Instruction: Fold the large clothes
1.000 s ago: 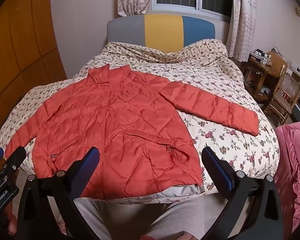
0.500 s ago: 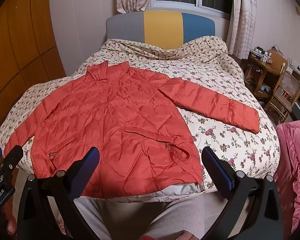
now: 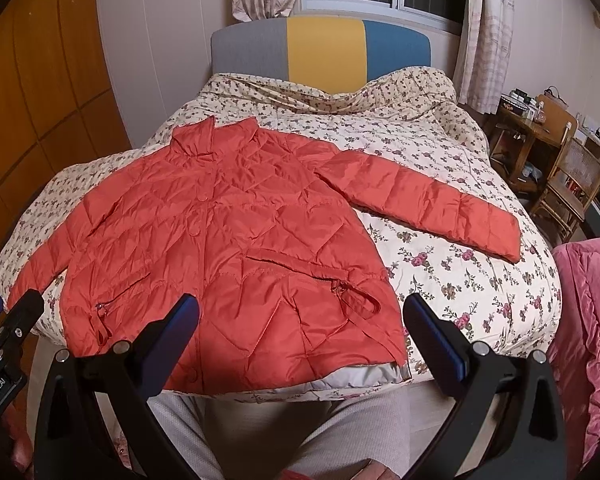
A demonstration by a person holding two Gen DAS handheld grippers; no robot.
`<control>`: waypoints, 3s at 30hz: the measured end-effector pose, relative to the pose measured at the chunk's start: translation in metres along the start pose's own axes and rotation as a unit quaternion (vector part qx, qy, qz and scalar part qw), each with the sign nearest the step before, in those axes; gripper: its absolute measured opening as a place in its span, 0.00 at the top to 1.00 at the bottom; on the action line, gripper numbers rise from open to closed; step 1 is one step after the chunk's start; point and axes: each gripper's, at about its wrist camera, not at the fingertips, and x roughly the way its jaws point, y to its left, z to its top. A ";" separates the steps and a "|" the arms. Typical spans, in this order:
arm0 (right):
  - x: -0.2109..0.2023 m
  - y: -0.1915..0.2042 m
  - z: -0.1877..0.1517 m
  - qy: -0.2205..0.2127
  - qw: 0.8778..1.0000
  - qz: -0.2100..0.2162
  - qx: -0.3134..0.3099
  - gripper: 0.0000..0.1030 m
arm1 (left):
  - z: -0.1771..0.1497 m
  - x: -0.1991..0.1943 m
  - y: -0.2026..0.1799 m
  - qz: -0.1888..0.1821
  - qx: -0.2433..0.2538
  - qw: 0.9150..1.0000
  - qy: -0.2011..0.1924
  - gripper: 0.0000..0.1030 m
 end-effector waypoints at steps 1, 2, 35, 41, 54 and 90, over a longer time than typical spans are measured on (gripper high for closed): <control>0.000 0.000 0.000 0.000 1.000 -0.001 0.000 0.02 | 0.000 0.000 0.000 -0.001 -0.001 1.000 0.000 0.03; 0.001 0.000 0.000 0.000 1.000 -0.002 0.000 0.02 | 0.000 0.000 0.001 -0.002 -0.003 1.000 -0.001 0.03; 0.006 0.002 -0.001 0.007 1.000 -0.003 -0.006 0.02 | -0.004 0.005 -0.001 -0.002 -0.004 1.000 0.013 0.03; 0.007 0.002 -0.003 0.008 1.000 -0.003 -0.004 0.02 | -0.005 0.007 -0.001 -0.004 -0.006 1.000 0.017 0.03; 0.028 -0.005 -0.003 0.029 0.999 -0.017 0.000 0.02 | -0.009 0.027 -0.001 -0.002 -0.005 0.999 0.042 0.03; 0.228 -0.335 0.005 -0.061 0.831 0.017 0.552 0.45 | 0.055 0.296 0.089 0.103 -0.054 0.988 0.097 0.03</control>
